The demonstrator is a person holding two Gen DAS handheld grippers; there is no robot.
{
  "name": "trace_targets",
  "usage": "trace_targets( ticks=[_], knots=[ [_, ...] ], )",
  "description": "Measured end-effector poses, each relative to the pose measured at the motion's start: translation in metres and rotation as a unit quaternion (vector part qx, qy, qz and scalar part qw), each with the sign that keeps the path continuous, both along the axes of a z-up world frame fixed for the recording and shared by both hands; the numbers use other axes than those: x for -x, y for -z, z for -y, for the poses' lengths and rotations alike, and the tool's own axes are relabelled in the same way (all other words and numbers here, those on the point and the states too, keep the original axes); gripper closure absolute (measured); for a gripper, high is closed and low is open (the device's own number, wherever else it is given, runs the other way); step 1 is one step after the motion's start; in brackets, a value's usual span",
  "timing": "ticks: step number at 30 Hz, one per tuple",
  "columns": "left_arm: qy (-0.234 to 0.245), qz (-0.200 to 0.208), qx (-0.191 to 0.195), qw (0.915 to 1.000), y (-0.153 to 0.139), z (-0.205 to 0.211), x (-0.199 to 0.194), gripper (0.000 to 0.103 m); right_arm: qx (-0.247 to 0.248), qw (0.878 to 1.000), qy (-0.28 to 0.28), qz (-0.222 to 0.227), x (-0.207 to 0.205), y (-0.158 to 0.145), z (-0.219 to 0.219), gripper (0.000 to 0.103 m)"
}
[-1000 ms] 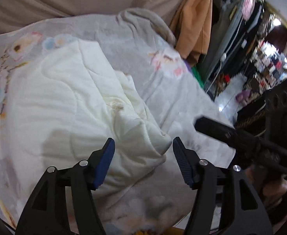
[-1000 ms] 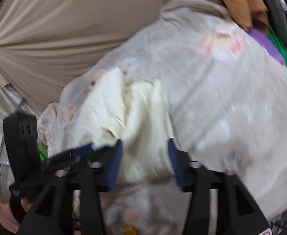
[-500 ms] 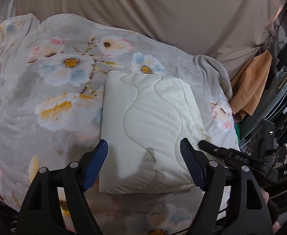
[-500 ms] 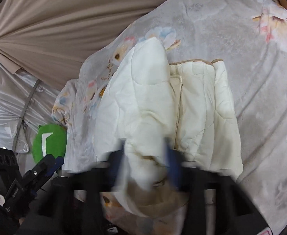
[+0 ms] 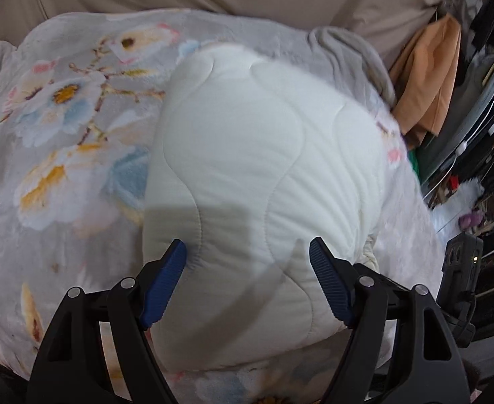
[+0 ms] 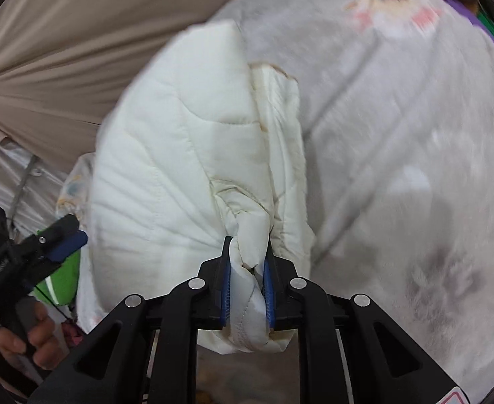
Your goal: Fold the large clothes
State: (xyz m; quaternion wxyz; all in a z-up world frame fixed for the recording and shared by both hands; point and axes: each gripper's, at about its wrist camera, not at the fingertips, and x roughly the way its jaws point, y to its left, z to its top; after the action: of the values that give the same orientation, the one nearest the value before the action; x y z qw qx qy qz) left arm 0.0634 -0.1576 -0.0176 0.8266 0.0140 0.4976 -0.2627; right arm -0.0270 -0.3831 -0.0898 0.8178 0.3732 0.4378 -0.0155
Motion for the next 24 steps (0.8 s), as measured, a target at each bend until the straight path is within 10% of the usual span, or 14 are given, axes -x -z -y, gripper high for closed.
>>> trace_targets(
  ticks=[6,16,24],
  knots=[
    [0.008,0.032,-0.069,0.9971,0.023,0.014,-0.002,0.028,-0.019,1.000,-0.004,0.003,-0.005,0.001,-0.001,0.088],
    [-0.007,0.014,-0.053,0.9985,0.018,0.004,-0.015,0.026,0.120,0.989,0.003,0.085,-0.054,-0.125,0.000,0.080],
    [-0.008,0.008,-0.046,0.9989,0.012,-0.004,-0.013,0.026,0.183,0.983,-0.007,0.007,-0.146,-0.076,-0.001,0.084]
  ],
)
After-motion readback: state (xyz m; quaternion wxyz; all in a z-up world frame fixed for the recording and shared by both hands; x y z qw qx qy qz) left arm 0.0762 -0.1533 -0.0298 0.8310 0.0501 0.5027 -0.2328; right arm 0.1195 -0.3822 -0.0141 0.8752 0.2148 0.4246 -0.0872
